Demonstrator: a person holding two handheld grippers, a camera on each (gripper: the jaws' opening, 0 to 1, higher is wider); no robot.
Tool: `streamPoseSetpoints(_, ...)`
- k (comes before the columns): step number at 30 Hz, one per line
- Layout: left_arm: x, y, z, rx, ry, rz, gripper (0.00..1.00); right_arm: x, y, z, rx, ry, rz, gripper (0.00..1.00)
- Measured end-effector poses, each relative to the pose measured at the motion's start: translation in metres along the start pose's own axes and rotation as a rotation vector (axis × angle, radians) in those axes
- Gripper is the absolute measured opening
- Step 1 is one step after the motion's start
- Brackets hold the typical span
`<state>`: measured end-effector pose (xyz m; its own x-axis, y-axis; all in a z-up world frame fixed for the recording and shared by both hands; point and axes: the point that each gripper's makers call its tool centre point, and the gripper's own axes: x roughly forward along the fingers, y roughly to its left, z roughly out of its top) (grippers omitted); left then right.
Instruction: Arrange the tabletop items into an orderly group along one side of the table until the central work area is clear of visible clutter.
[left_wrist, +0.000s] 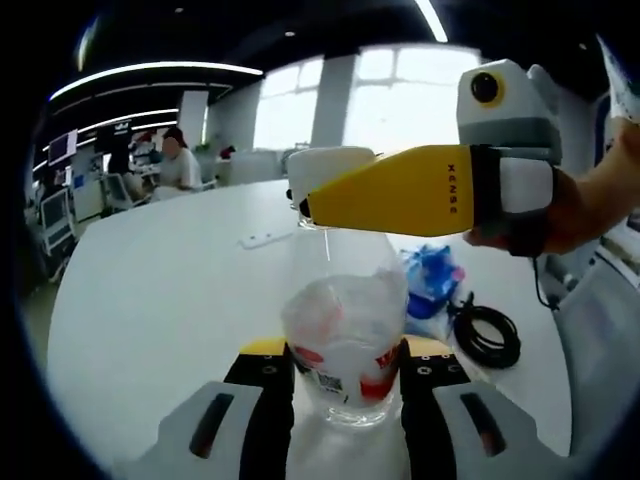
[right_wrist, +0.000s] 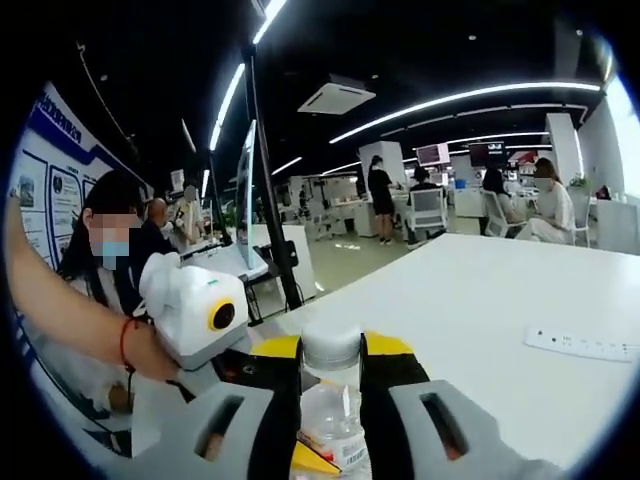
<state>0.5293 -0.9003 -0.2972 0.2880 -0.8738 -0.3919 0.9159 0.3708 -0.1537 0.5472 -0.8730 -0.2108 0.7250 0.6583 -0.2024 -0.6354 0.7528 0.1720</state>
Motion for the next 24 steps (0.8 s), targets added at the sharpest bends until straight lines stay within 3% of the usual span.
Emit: streamPoseSetpoints(24,-0.004,-0.006,-0.002,0.108,-0.044,0.014,0.38,-0.01,0.011,-0.003,-0.085,-0.038,-0.017,0.18)
